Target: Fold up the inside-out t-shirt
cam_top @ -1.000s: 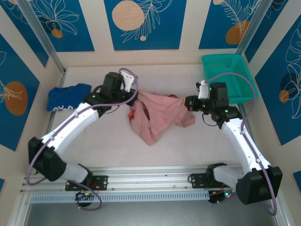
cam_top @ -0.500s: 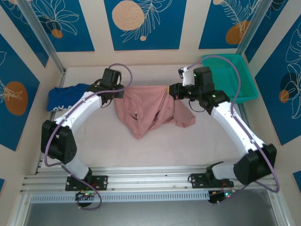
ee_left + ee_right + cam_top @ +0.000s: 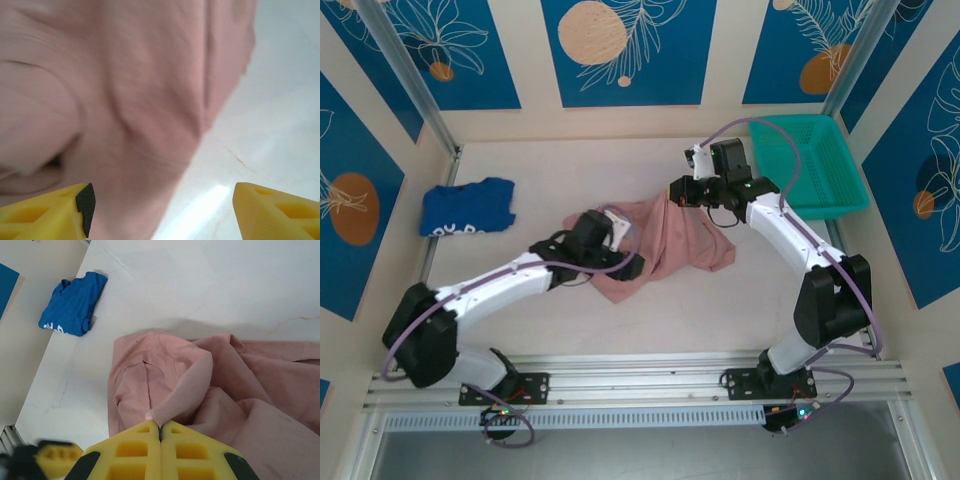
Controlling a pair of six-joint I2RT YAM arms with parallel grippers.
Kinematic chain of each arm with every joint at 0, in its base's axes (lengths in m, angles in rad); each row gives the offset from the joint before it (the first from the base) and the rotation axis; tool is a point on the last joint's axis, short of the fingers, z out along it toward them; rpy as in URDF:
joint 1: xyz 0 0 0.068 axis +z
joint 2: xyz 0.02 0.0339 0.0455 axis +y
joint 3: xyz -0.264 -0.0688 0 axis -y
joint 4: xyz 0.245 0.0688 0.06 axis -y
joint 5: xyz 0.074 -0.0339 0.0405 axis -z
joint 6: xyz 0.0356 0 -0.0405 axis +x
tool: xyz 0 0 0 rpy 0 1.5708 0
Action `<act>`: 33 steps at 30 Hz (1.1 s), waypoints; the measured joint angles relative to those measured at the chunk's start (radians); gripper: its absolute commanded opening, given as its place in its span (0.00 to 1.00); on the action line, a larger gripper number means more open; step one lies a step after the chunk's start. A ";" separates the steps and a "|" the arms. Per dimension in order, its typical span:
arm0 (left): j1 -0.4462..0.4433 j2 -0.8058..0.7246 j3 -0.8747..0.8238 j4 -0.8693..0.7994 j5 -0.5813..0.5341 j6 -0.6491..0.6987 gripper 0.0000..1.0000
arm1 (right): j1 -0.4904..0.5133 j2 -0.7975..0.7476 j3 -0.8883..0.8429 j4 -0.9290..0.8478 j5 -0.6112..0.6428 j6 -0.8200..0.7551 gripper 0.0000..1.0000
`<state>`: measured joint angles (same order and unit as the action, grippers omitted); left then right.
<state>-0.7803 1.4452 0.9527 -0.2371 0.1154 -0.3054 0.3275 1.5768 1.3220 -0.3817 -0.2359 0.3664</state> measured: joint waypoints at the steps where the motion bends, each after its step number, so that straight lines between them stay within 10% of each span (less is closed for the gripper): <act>1: -0.018 0.042 0.010 0.006 0.007 0.001 0.71 | -0.002 0.000 0.003 0.002 0.000 0.000 0.00; 6: -0.040 0.201 0.077 0.004 -0.005 0.035 0.51 | -0.008 0.000 0.005 0.000 -0.001 0.000 0.00; 13: -0.035 0.255 0.153 0.000 -0.052 0.070 0.00 | -0.015 0.000 0.005 -0.002 0.002 -0.003 0.12; 19: 0.040 0.107 0.066 0.058 -0.011 -0.003 0.00 | -0.030 0.133 0.163 -0.109 0.178 -0.083 0.57; 33: 0.184 -0.092 0.011 0.087 0.073 -0.135 0.00 | 0.199 -0.268 -0.389 -0.068 0.266 -0.025 0.65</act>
<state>-0.5961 1.3533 0.9638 -0.1501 0.1883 -0.4408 0.5262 1.3087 0.9325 -0.4492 0.0299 0.3416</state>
